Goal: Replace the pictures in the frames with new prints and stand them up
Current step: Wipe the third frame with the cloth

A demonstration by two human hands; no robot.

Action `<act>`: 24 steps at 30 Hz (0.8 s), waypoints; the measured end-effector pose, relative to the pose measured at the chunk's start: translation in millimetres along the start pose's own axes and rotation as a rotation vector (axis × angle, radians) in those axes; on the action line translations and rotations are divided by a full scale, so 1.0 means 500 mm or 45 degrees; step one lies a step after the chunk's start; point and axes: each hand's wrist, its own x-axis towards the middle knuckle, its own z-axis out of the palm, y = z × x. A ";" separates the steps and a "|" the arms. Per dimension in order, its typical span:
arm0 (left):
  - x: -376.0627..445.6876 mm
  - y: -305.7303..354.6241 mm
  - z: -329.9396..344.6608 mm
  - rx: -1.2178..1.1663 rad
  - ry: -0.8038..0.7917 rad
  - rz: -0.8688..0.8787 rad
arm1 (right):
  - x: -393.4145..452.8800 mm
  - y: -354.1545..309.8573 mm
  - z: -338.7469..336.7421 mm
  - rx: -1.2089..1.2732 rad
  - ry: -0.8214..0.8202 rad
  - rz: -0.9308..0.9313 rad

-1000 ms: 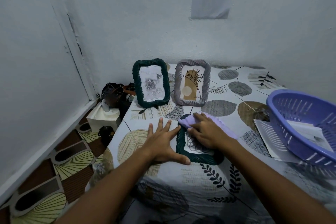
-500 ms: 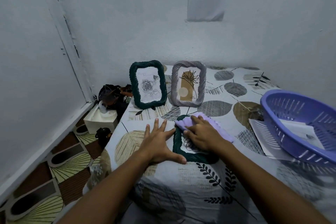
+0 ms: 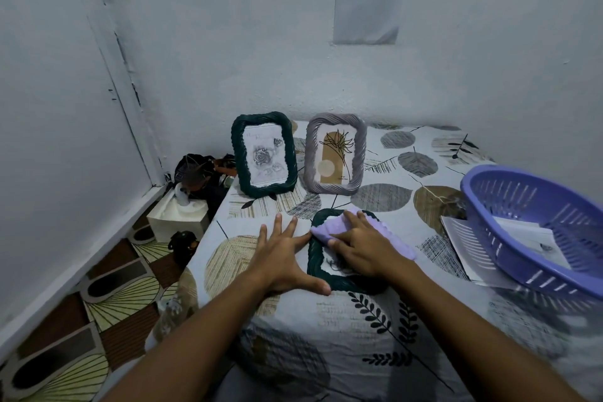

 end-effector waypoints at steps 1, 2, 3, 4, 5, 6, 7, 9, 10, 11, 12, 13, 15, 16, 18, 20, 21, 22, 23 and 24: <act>0.000 0.000 -0.001 0.003 0.000 -0.001 | 0.004 0.000 0.000 0.005 0.001 -0.007; 0.000 0.000 -0.001 0.013 0.000 -0.002 | 0.004 0.000 0.002 0.004 0.001 -0.023; 0.001 0.000 -0.001 0.025 0.000 -0.002 | 0.001 0.002 0.005 -0.001 -0.002 -0.045; 0.002 -0.001 0.001 0.032 0.002 -0.003 | -0.005 0.004 0.009 0.000 -0.005 -0.068; 0.003 -0.002 0.003 0.028 0.005 -0.007 | -0.012 0.006 0.012 0.005 -0.014 -0.088; 0.003 -0.003 0.004 0.018 0.009 -0.014 | -0.019 0.008 0.015 0.011 -0.030 -0.104; 0.004 -0.003 0.005 0.009 0.013 -0.020 | -0.026 0.009 0.016 0.012 -0.048 -0.117; 0.004 -0.005 0.007 0.006 0.019 -0.025 | -0.041 0.011 0.018 -0.001 -0.070 -0.139; 0.004 -0.005 0.007 0.013 0.019 -0.022 | -0.048 0.012 0.018 -0.008 -0.074 -0.148; 0.004 -0.006 0.007 0.020 0.019 -0.019 | -0.055 0.014 0.017 -0.014 -0.078 -0.156; 0.004 -0.006 0.008 0.022 0.019 -0.014 | -0.062 0.015 0.015 -0.014 -0.084 -0.163; 0.004 -0.006 0.008 0.021 0.020 -0.010 | -0.067 0.017 0.013 -0.010 -0.093 -0.169; 0.004 -0.007 0.007 0.021 0.022 -0.001 | -0.076 0.021 0.008 0.007 -0.120 -0.172; 0.005 -0.007 0.008 0.024 0.023 0.004 | -0.078 0.024 0.005 0.016 -0.135 -0.169; 0.005 -0.008 0.009 0.027 0.027 0.016 | -0.081 0.028 0.001 0.036 -0.158 -0.164; 0.007 -0.010 0.012 0.024 0.042 0.025 | -0.082 0.029 0.000 0.056 -0.165 -0.161; 0.007 -0.012 0.014 0.020 0.050 0.028 | -0.081 0.030 0.000 0.062 -0.166 -0.161; 0.007 -0.013 0.015 0.016 0.056 0.031 | -0.080 0.030 0.000 0.064 -0.166 -0.163; 0.007 -0.013 0.016 0.017 0.060 0.035 | -0.079 0.030 0.000 0.061 -0.166 -0.166; 0.007 -0.014 0.015 0.022 0.059 0.040 | -0.079 0.030 -0.001 0.058 -0.165 -0.169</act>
